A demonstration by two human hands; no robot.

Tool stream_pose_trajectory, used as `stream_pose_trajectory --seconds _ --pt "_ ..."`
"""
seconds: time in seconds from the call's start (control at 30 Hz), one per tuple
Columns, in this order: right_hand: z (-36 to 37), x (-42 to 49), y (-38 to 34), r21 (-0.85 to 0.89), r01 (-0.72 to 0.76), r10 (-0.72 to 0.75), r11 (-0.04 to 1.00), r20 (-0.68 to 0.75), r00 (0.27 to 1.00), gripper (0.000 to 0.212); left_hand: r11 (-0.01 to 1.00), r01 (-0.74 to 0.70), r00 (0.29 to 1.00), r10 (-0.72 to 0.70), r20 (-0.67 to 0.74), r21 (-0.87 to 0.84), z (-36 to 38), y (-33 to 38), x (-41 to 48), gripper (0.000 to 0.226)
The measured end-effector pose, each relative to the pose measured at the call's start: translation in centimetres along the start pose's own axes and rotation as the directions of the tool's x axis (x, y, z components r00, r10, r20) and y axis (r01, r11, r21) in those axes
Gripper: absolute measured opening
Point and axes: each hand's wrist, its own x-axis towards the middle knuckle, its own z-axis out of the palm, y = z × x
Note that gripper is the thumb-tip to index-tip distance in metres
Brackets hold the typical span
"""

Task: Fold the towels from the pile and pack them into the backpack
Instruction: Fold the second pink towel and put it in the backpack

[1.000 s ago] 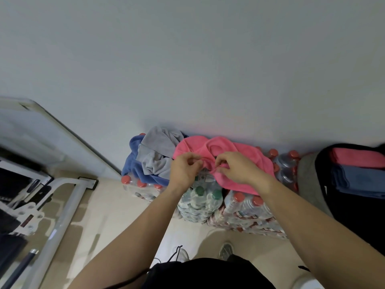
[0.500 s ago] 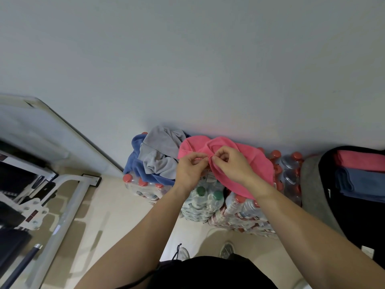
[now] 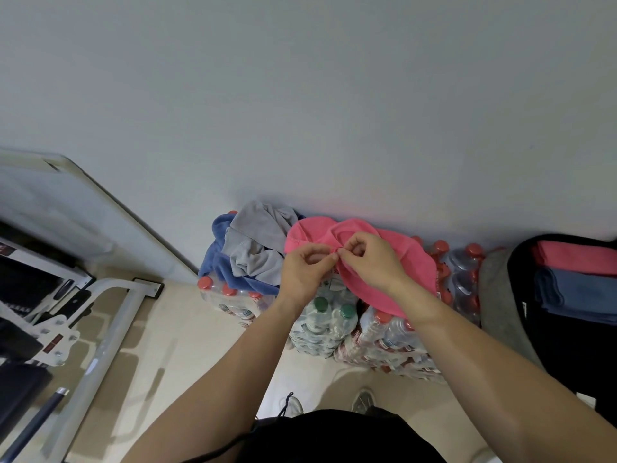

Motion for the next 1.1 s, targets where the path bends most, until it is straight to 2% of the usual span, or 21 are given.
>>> stream_pose_trajectory --seconds 0.1,0.2,0.33,0.43,0.5,0.53,0.6,0.67,0.73,0.83,0.93,1.1 --pt "-0.8 -0.3 -0.3 -0.031 0.062 -0.06 0.998 0.05 0.997 0.02 0.995 -0.031 0.999 0.033 -0.025 0.095 -0.7 0.2 0.2 0.004" --pt "-2.6 -0.5 0.0 -0.2 0.128 -0.103 0.971 0.13 0.986 0.018 0.936 -0.152 0.982 0.181 -0.062 0.318 -2.2 1.0 0.7 0.009" --pt "-4.8 -1.3 0.7 -0.488 0.301 -0.232 0.819 0.198 0.952 0.011 0.819 -0.269 0.919 0.375 -0.119 0.507 -5.0 2.9 1.6 0.016" --pt "-4.1 -2.8 1.1 -0.436 0.35 -0.164 0.829 0.409 0.898 0.011 0.799 -0.283 0.892 0.423 -0.161 0.531 -6.7 4.1 2.2 0.024" --pt "-2.9 -3.6 1.0 -0.393 0.349 -0.091 0.851 0.543 0.835 0.023 0.788 -0.29 0.902 0.415 -0.121 0.543 -7.3 4.6 2.3 0.027" --pt "-2.4 -3.5 0.8 -0.377 0.346 -0.088 0.859 0.557 0.826 0.026 0.783 -0.296 0.909 0.407 -0.092 0.547 -7.4 4.7 2.2 0.028" --pt "-2.1 -2.4 -0.2 -0.364 0.321 -0.115 0.874 0.487 0.866 0.024 0.771 -0.308 0.917 0.396 -0.041 0.558 -7.5 4.8 2.0 0.03" --pt "-1.9 -0.7 -1.6 -0.376 0.315 -0.18 0.872 0.352 0.919 0.023 0.772 -0.31 0.926 0.378 -0.009 0.555 -7.8 4.5 1.8 0.03" --pt "-1.5 0.8 -3.5 -0.32 0.31 -0.222 0.895 0.283 0.933 0.02 0.772 -0.31 0.932 0.363 0.015 0.555 -8.2 4.3 1.7 0.024" --pt "0.7 2.5 -6.0 -0.265 0.375 -0.28 0.888 0.333 0.9 0.023 0.778 -0.311 0.936 0.349 0.036 0.546 -8.5 4.1 1.3 0.012" --pt "2.8 3.8 -7.2 -0.304 0.398 -0.283 0.865 0.36 0.889 0.035 0.782 -0.306 0.935 0.353 0.018 0.543 -8.9 4.4 0.7 0.012" --pt "2.0 5.7 -8.3 -0.335 0.395 -0.273 0.856 0.355 0.894 0.017 0.75 -0.296 0.907 0.414 -0.072 0.592 -10.4 6.1 0.6 0.016"
